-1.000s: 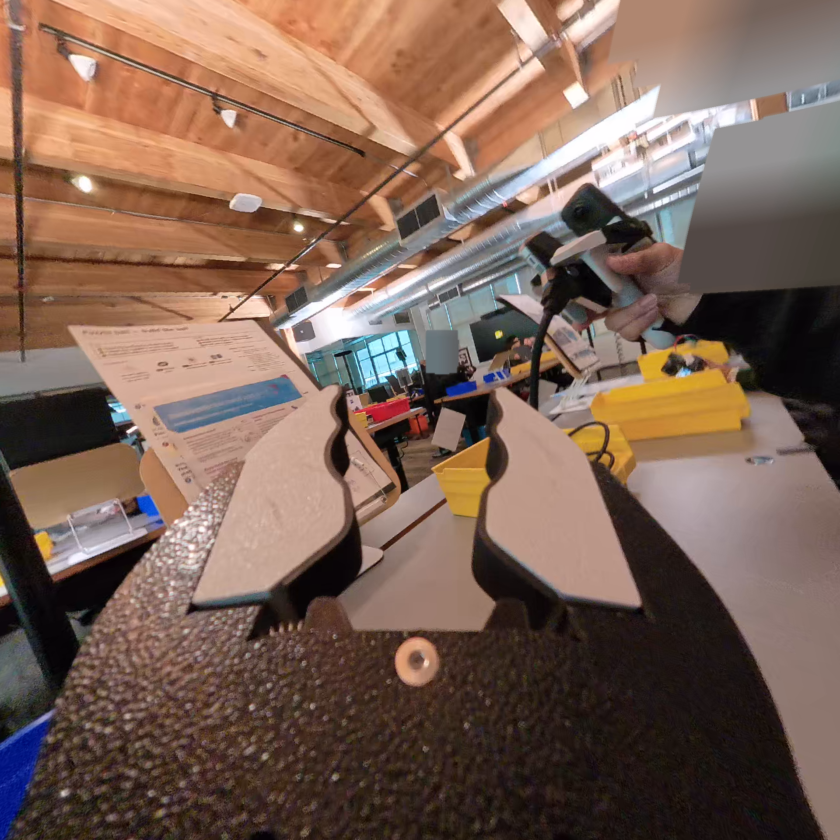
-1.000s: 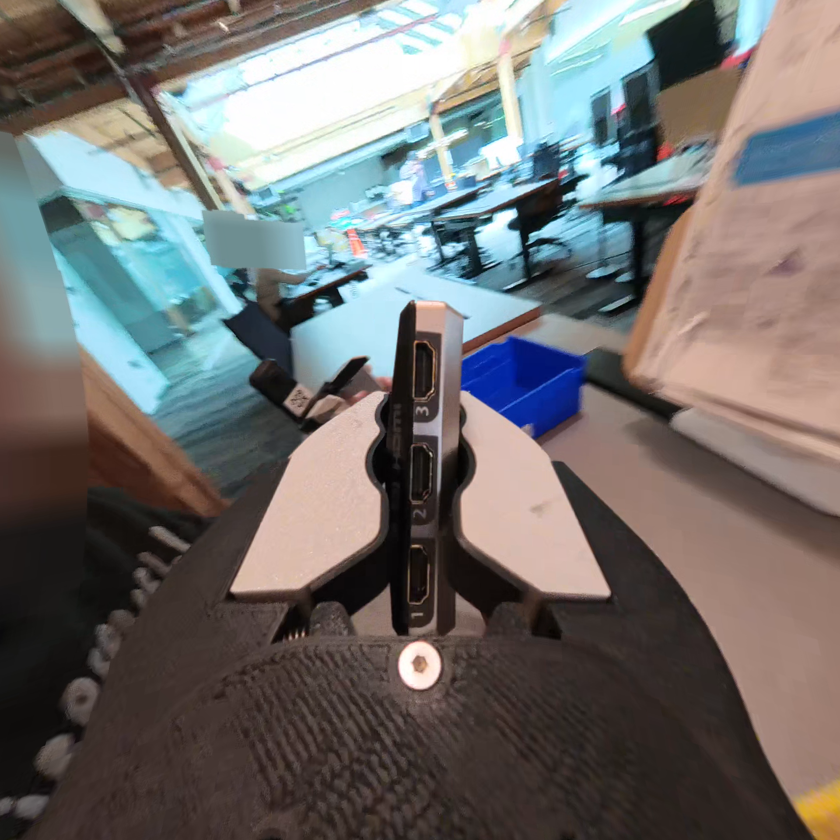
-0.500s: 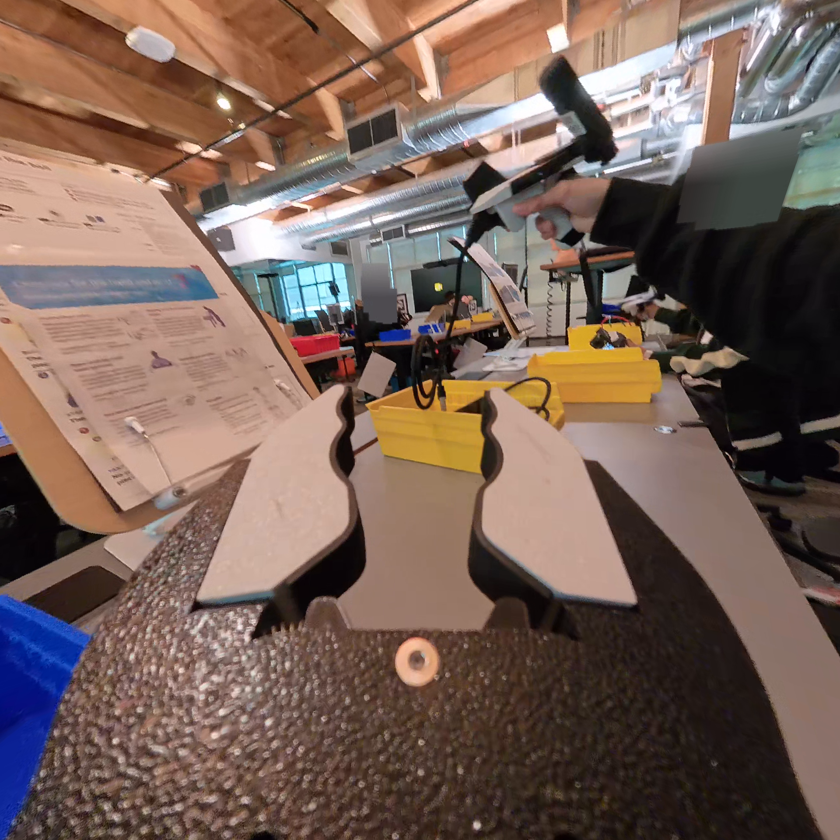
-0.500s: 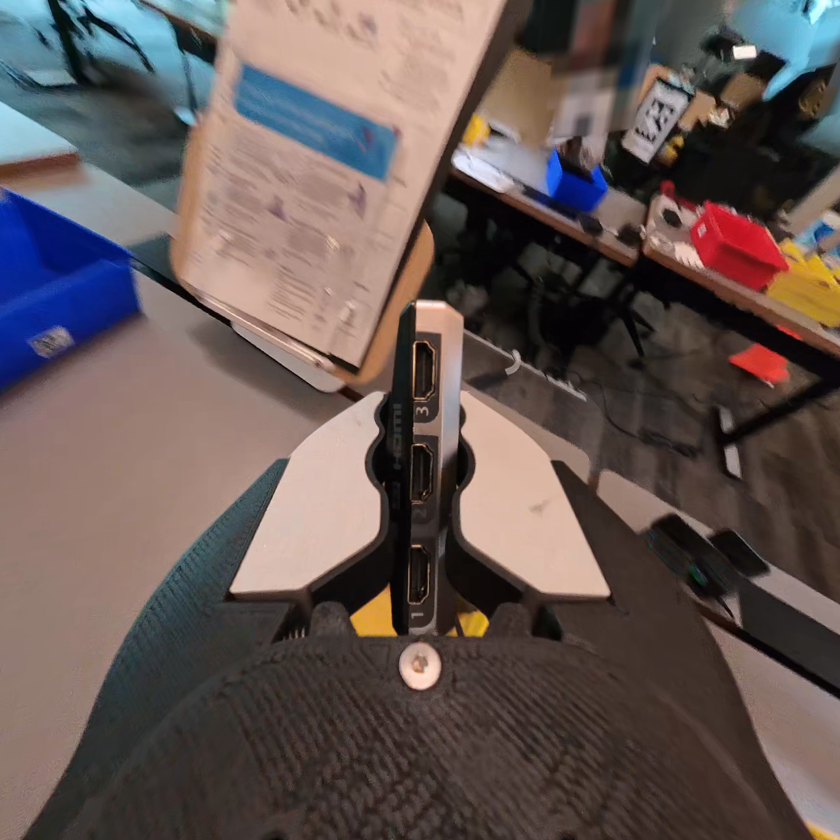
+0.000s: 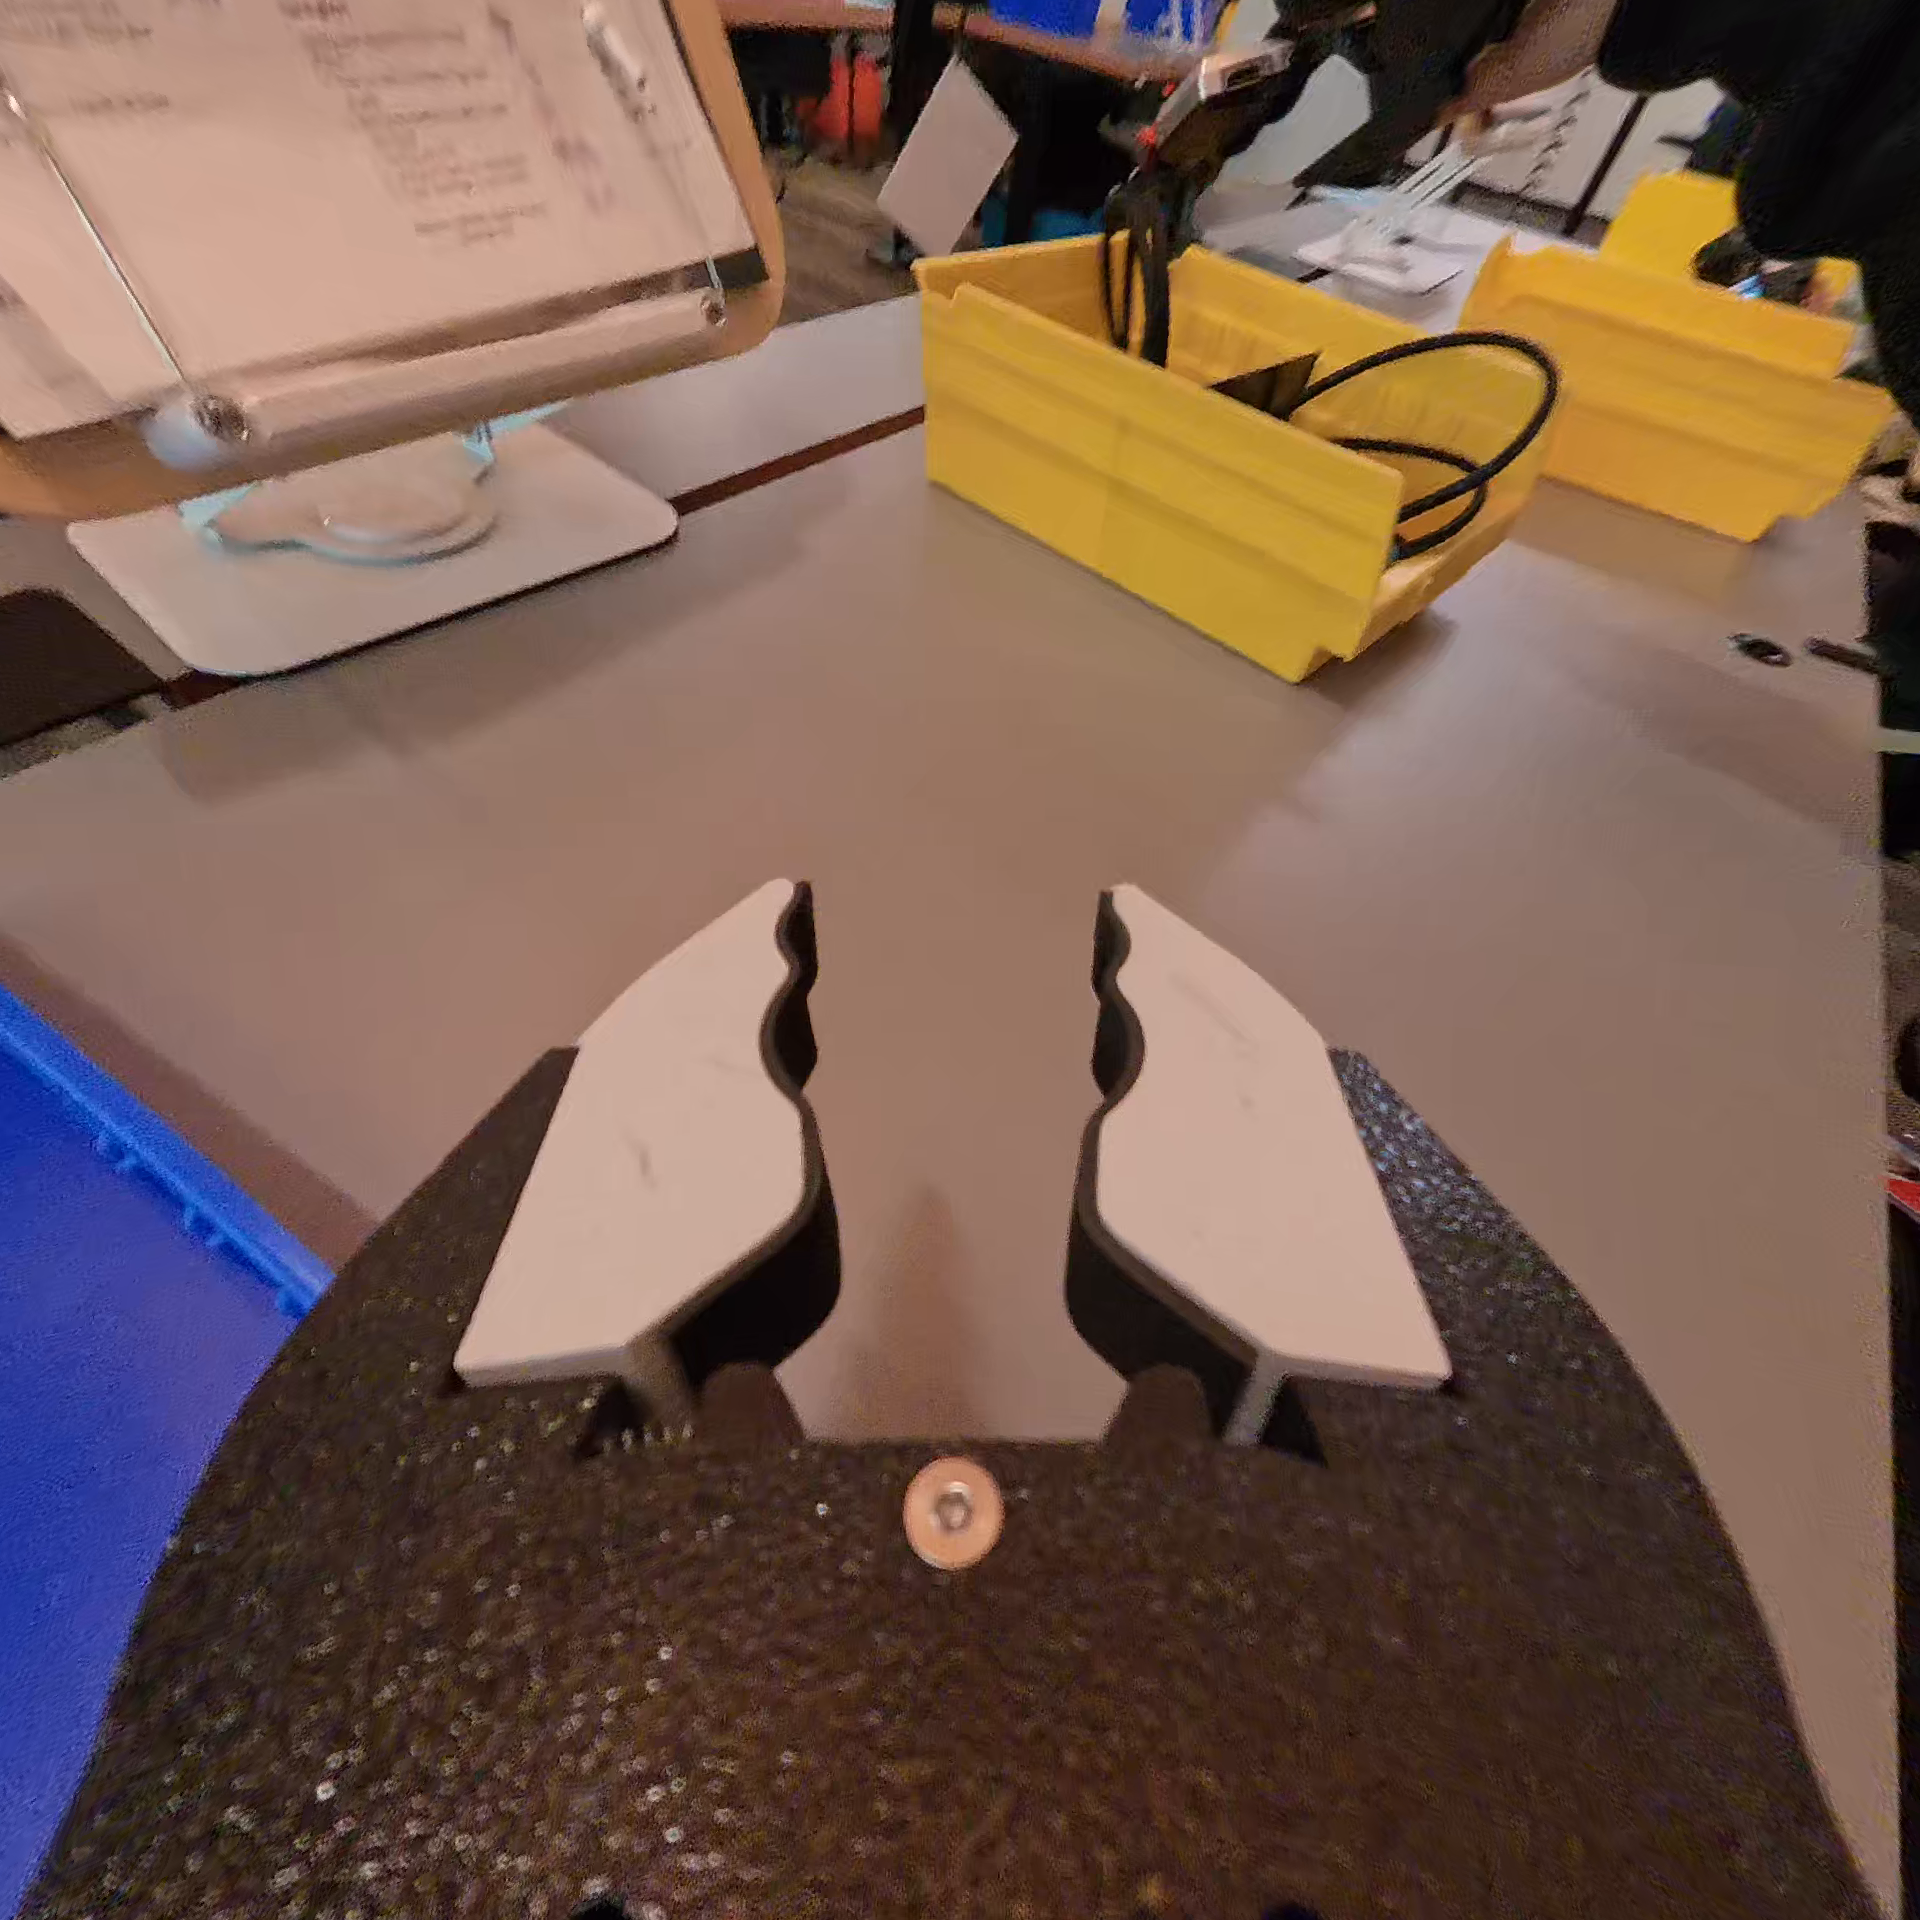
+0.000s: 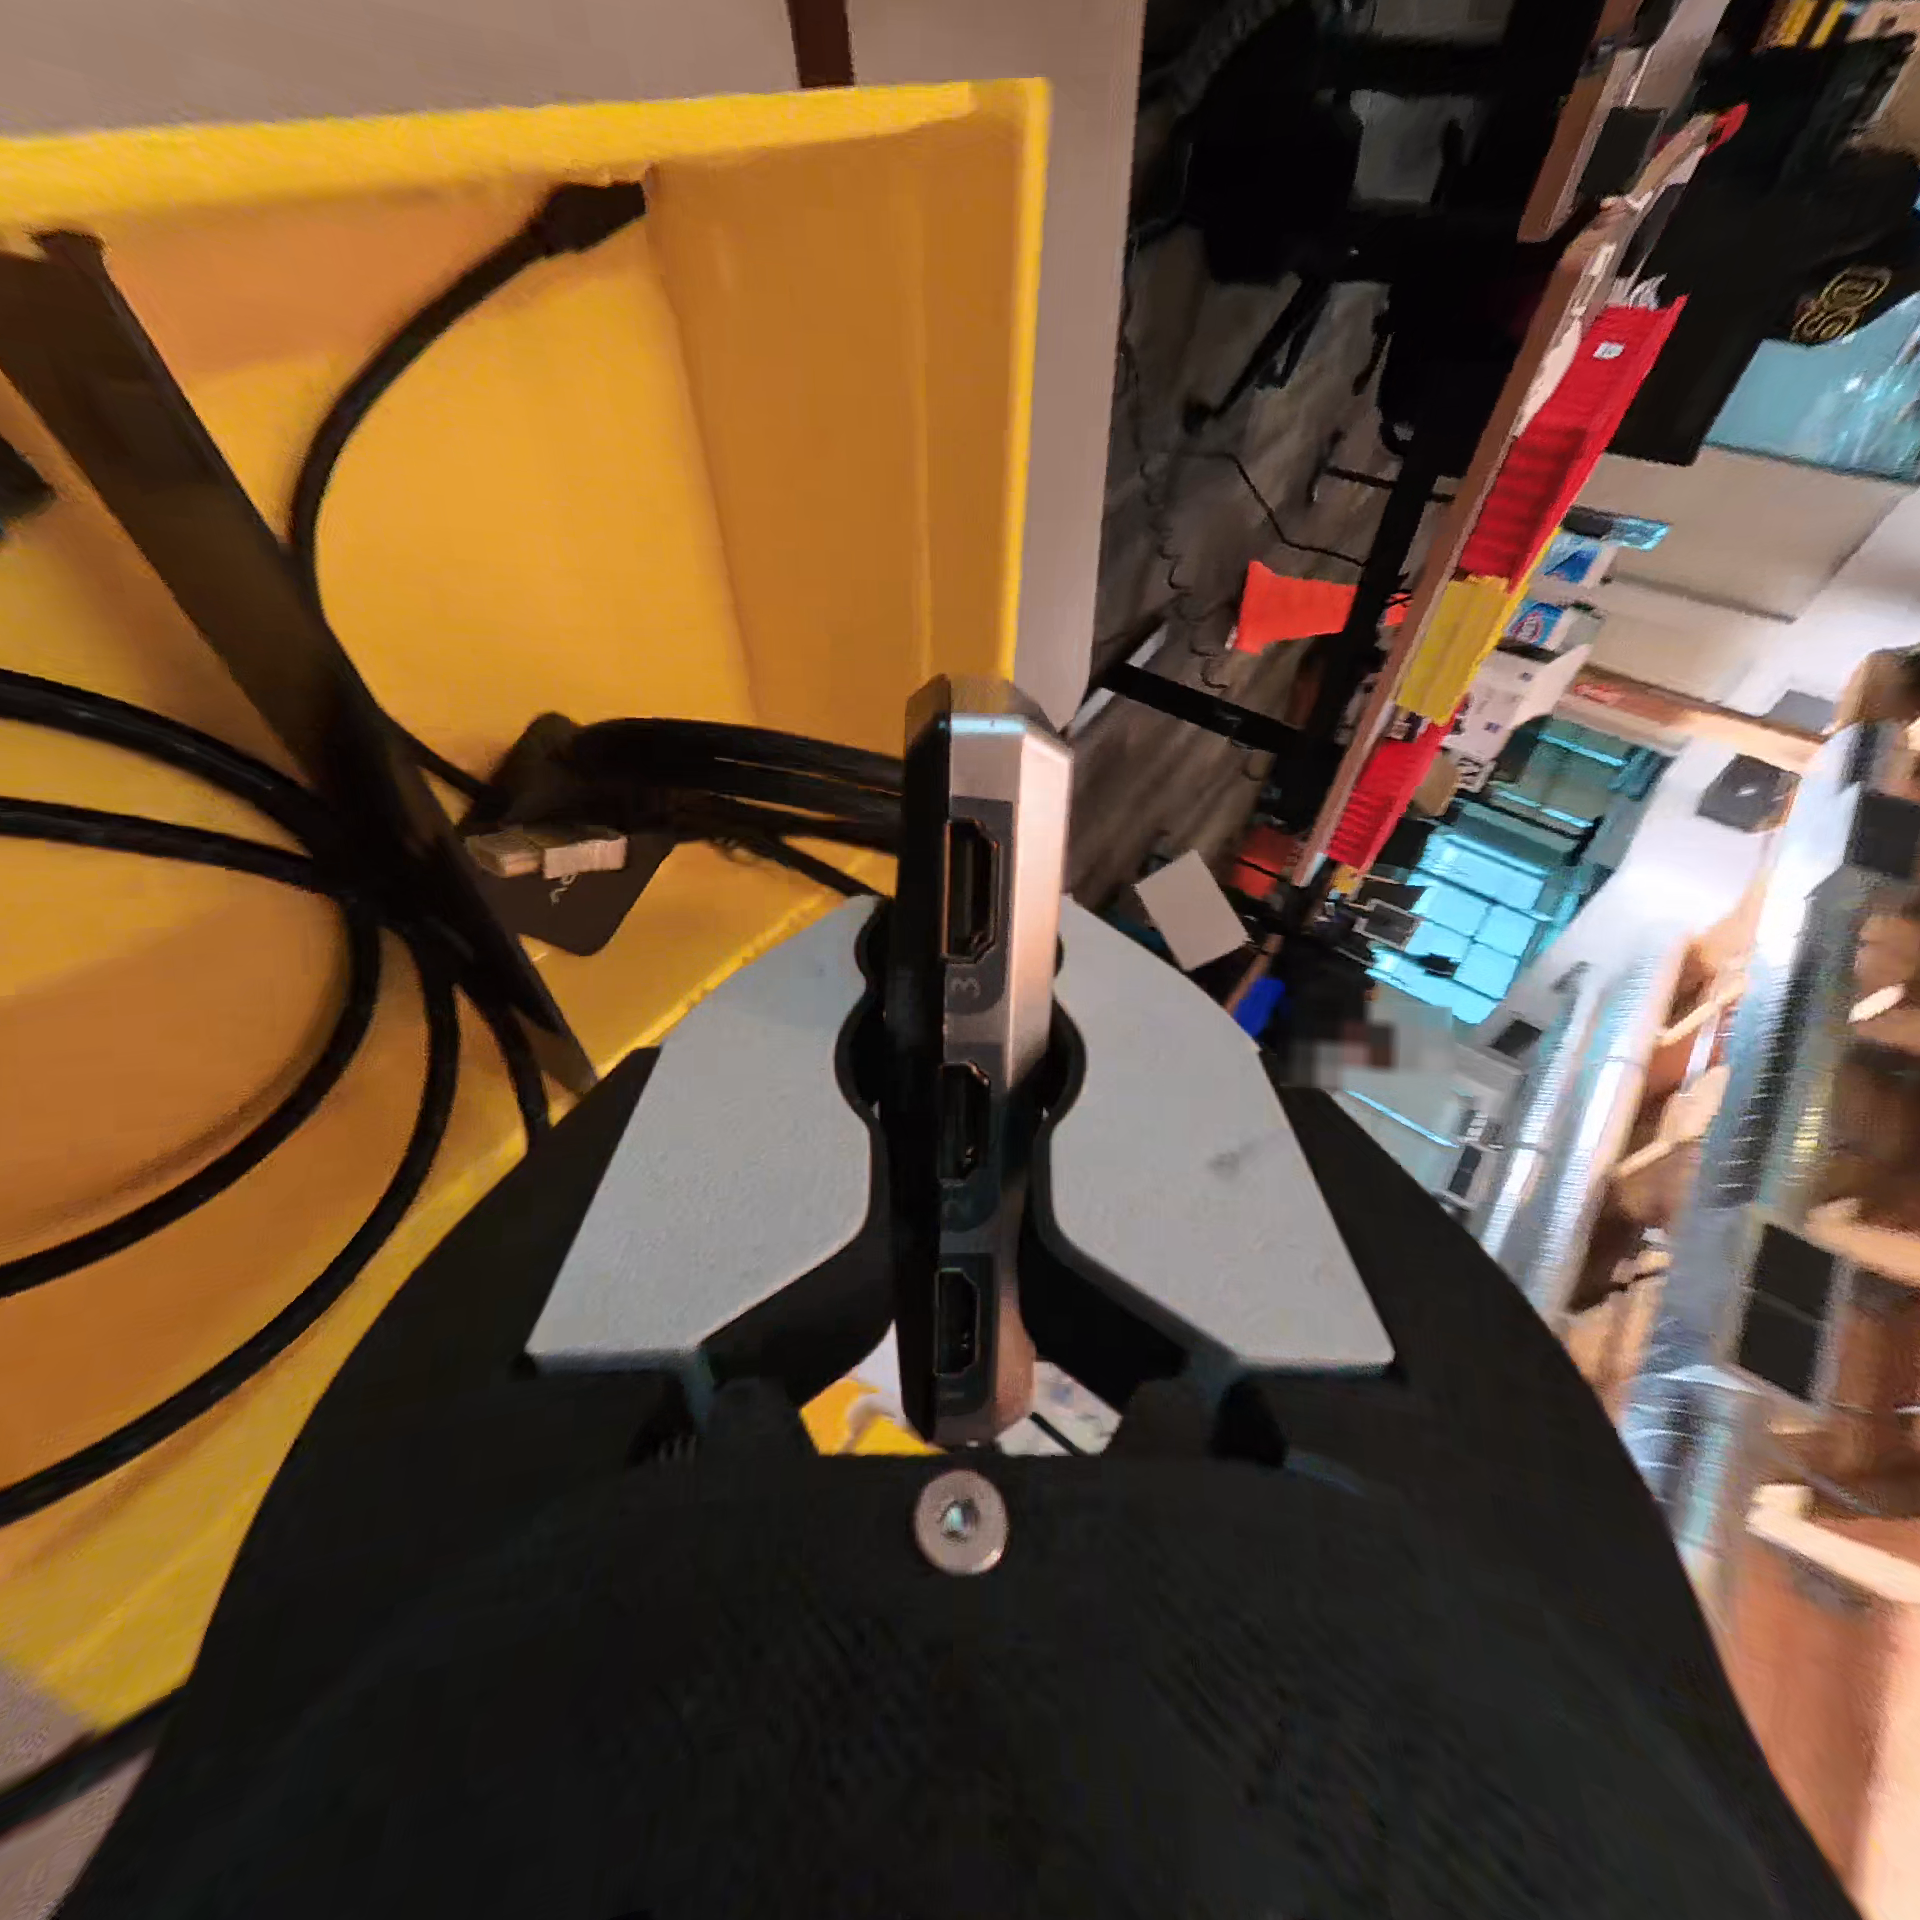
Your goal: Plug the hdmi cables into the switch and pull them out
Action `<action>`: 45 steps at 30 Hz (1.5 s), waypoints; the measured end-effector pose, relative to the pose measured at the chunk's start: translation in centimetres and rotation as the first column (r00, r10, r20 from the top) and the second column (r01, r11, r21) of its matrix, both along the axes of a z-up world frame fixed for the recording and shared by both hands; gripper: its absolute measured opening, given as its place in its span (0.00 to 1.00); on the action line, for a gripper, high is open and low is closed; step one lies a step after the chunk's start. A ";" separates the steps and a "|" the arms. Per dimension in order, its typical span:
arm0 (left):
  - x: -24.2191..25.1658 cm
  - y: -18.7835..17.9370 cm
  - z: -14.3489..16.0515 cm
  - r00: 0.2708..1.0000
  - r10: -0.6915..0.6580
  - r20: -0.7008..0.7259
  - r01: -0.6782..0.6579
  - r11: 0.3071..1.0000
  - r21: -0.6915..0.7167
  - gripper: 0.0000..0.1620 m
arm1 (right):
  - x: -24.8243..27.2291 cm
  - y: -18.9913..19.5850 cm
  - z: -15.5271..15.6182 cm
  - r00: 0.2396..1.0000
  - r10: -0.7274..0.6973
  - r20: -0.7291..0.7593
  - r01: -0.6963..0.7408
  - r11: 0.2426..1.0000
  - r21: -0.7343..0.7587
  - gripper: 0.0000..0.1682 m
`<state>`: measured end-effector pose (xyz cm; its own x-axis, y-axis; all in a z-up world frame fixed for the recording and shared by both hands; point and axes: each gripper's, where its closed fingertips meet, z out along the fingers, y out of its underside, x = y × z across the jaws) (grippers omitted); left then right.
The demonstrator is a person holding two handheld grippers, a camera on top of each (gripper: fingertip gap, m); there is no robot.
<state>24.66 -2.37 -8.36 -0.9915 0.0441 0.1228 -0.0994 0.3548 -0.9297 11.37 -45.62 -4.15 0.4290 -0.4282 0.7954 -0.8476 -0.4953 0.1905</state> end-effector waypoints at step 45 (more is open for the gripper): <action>-8.2 -5.0 -3.8 0.996 -0.088 0.030 0.084 0.989 0.121 0.40 | -14.5 12.4 -0.5 0.334 -0.483 0.810 -0.133 0.826 0.548 0.44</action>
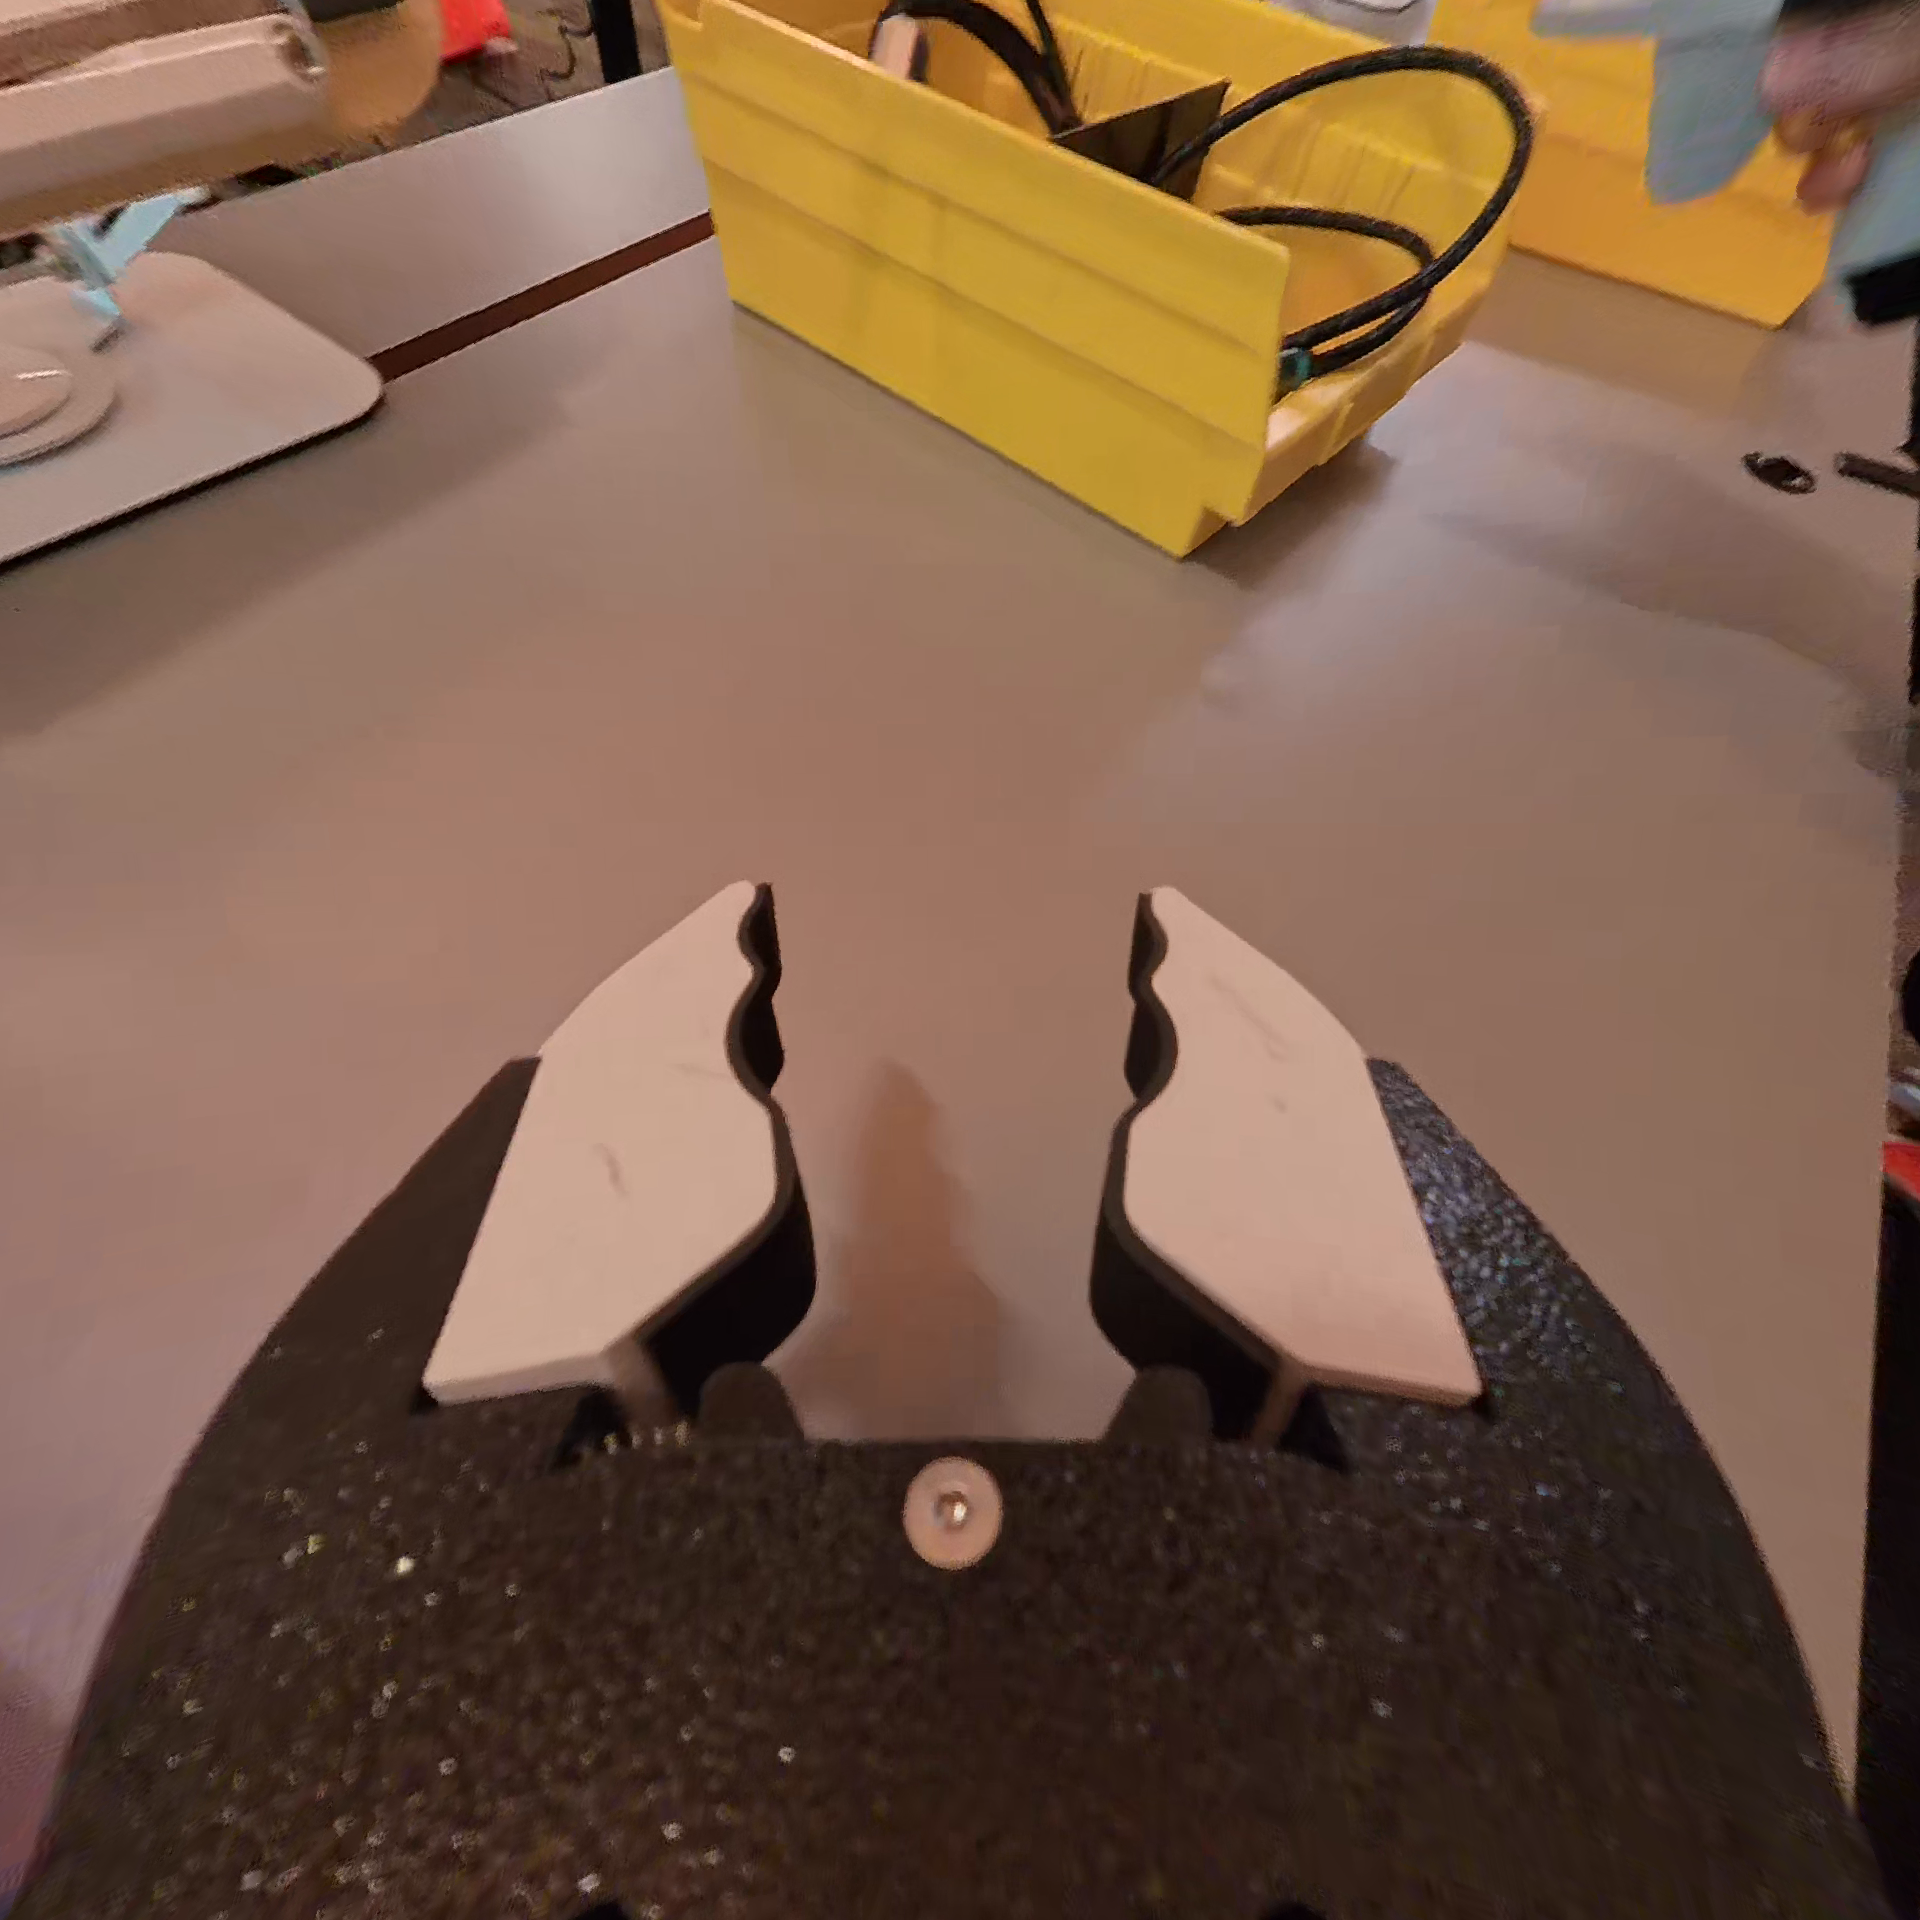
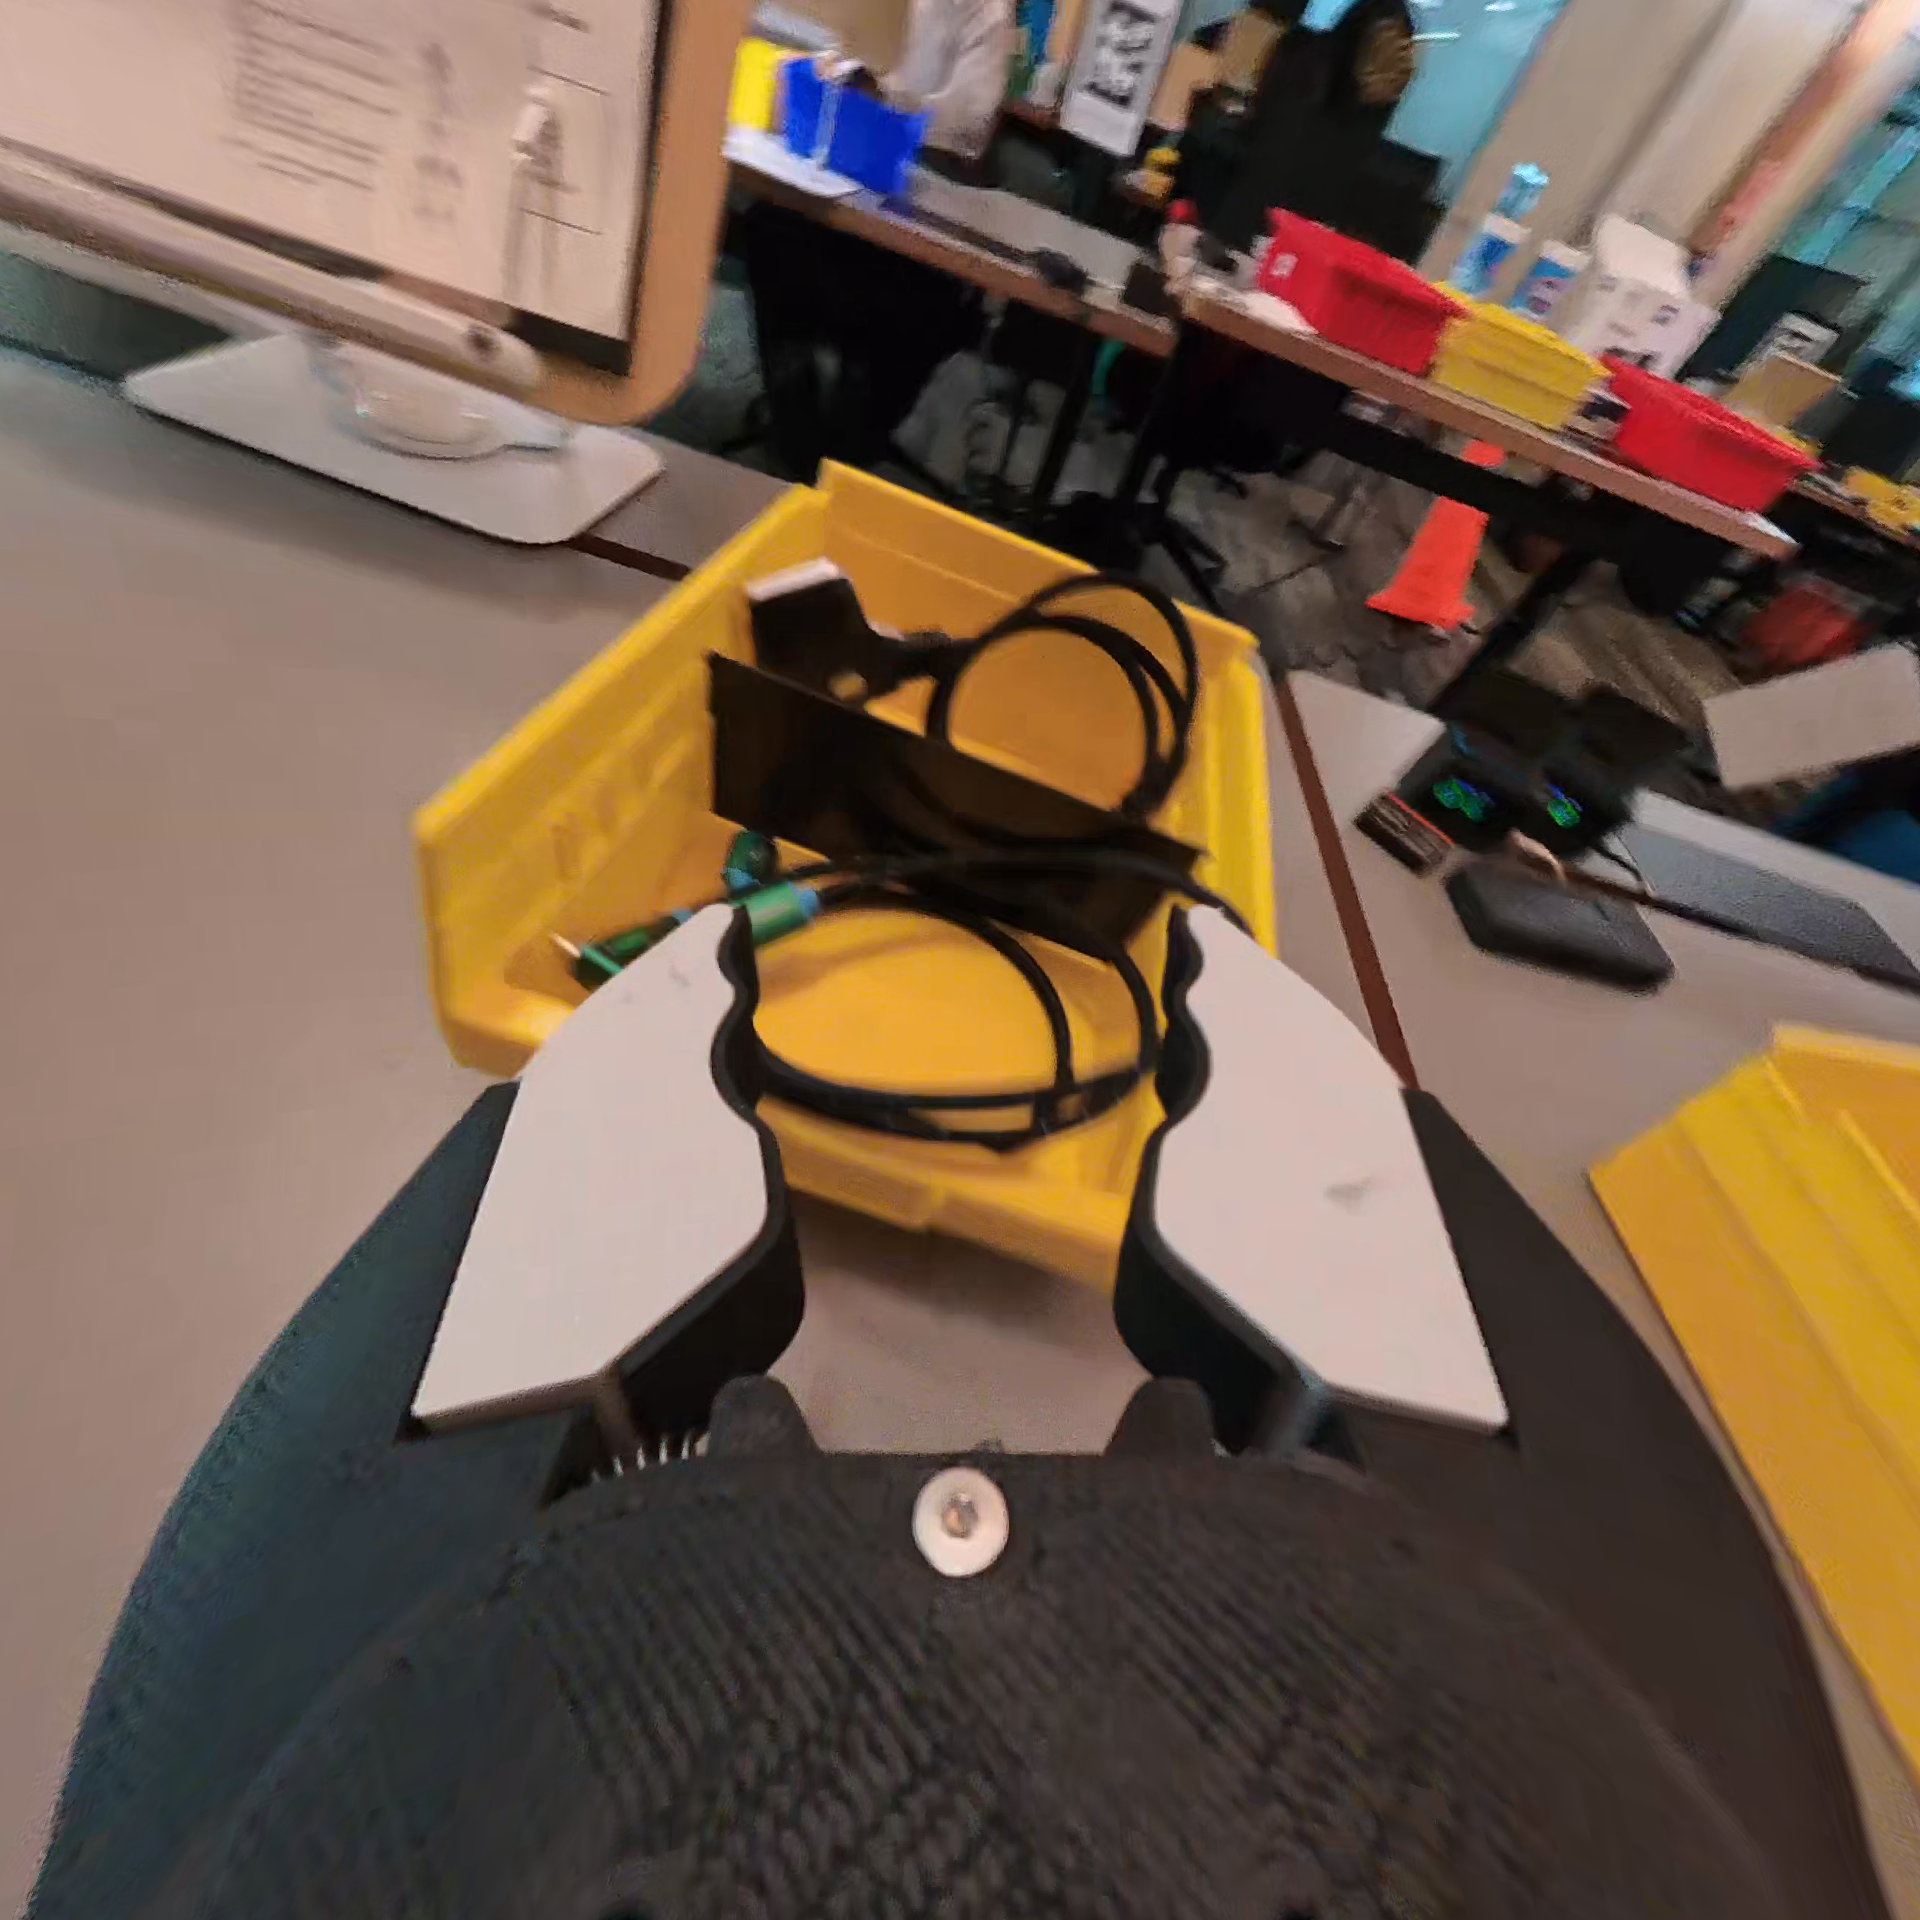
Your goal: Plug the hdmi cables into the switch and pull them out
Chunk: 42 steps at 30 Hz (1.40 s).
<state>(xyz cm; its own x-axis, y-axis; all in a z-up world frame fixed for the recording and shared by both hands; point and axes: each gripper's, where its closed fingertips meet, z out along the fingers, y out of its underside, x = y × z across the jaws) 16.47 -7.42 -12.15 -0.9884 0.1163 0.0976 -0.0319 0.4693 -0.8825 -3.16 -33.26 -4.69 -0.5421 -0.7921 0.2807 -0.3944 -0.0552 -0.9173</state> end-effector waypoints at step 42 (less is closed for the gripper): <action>4.6 10.7 0.7 0.936 0.336 0.109 -0.309 0.928 -0.210 0.02 | 17.3 22.0 6.9 0.709 0.644 0.287 -0.705 0.663 0.251 0.54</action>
<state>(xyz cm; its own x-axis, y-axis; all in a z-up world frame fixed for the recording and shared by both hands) 21.09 3.25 -11.41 -0.9774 -0.2081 -0.0372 -0.0233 0.2812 -0.9594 14.17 -11.25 2.24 0.1662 -0.9815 -0.0949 -0.2140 0.0580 -0.9751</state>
